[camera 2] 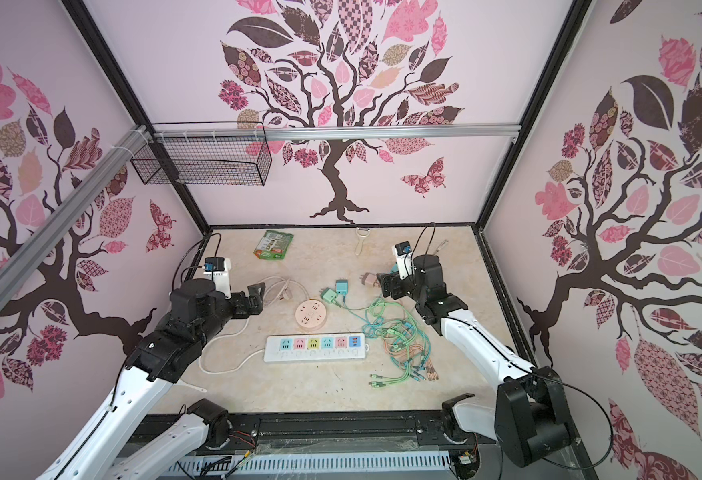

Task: Insert the plug
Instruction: 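Reach the right gripper toward the mint green charger plug while the left arm rises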

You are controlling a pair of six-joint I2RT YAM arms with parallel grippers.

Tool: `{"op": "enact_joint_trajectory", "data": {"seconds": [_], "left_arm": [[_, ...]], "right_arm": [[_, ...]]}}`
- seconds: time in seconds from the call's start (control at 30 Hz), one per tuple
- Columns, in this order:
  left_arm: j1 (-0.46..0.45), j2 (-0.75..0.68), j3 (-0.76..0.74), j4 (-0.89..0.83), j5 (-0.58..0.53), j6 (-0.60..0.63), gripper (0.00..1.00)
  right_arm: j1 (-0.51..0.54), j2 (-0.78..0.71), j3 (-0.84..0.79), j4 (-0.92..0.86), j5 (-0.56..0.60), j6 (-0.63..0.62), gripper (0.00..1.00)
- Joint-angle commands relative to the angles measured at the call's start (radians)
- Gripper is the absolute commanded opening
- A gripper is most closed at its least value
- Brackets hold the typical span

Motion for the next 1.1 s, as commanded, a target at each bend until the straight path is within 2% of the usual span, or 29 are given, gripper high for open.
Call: {"op": "enact_joint_trajectory", "data": {"seconds": [0.0,0.33,0.67,1.07], "left_arm": [[-0.001,-0.045,0.018,-0.095,0.078,0.031,0.98],[-0.002,-0.139,-0.018,-0.116,0.142,0.056,0.98],[-0.001,-0.161,-0.022,-0.14,0.168,0.063,0.98],[-0.002,-0.187,-0.103,-0.084,0.174,0.04,0.98]], "right_arm": [[0.039,0.041,0.073,-0.101,-0.033,-0.037,0.86],[0.135,0.158,0.172,-0.171,-0.064,-0.052,0.79],[0.197,0.334,0.27,-0.18,-0.081,-0.048,0.72],[0.246,0.562,0.416,-0.181,-0.106,-0.026,0.61]]}}
